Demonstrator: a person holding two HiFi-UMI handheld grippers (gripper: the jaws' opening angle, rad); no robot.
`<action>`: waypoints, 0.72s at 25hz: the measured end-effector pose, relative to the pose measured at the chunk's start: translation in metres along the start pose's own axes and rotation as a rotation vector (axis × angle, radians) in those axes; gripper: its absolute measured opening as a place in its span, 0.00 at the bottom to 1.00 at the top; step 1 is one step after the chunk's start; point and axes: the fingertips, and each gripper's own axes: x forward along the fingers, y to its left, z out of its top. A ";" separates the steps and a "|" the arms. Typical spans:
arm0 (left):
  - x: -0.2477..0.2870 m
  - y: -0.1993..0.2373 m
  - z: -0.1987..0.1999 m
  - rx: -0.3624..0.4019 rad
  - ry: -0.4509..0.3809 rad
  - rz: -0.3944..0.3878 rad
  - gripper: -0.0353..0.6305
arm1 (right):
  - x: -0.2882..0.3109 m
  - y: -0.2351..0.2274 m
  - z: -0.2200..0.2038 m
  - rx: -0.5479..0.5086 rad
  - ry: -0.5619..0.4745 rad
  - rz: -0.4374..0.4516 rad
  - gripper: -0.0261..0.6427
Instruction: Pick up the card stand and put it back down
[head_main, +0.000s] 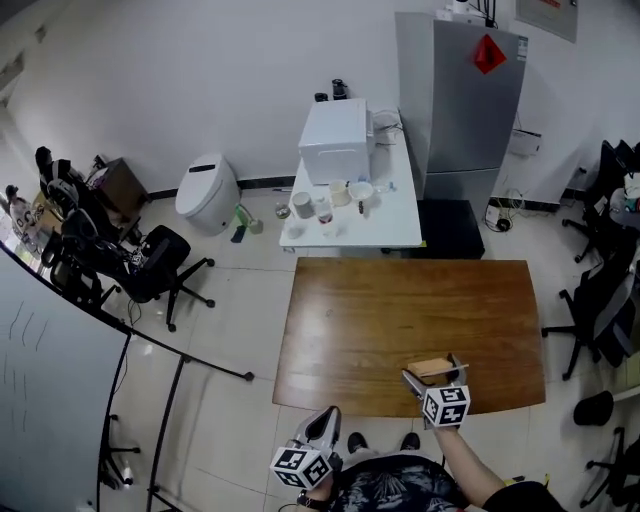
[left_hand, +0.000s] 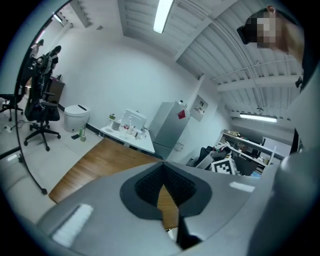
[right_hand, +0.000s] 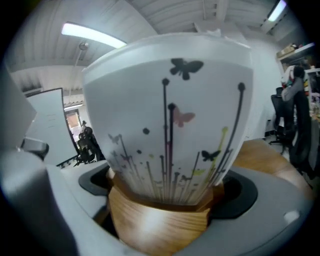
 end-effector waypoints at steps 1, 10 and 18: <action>-0.008 0.010 0.001 -0.015 -0.014 0.021 0.06 | 0.024 0.017 -0.010 -0.030 0.016 0.027 0.90; -0.105 0.099 -0.010 -0.136 -0.104 0.285 0.06 | 0.223 0.084 -0.100 -0.163 0.187 0.047 0.90; -0.148 0.131 -0.018 -0.196 -0.174 0.395 0.06 | 0.282 0.127 -0.121 -0.184 0.268 0.173 0.91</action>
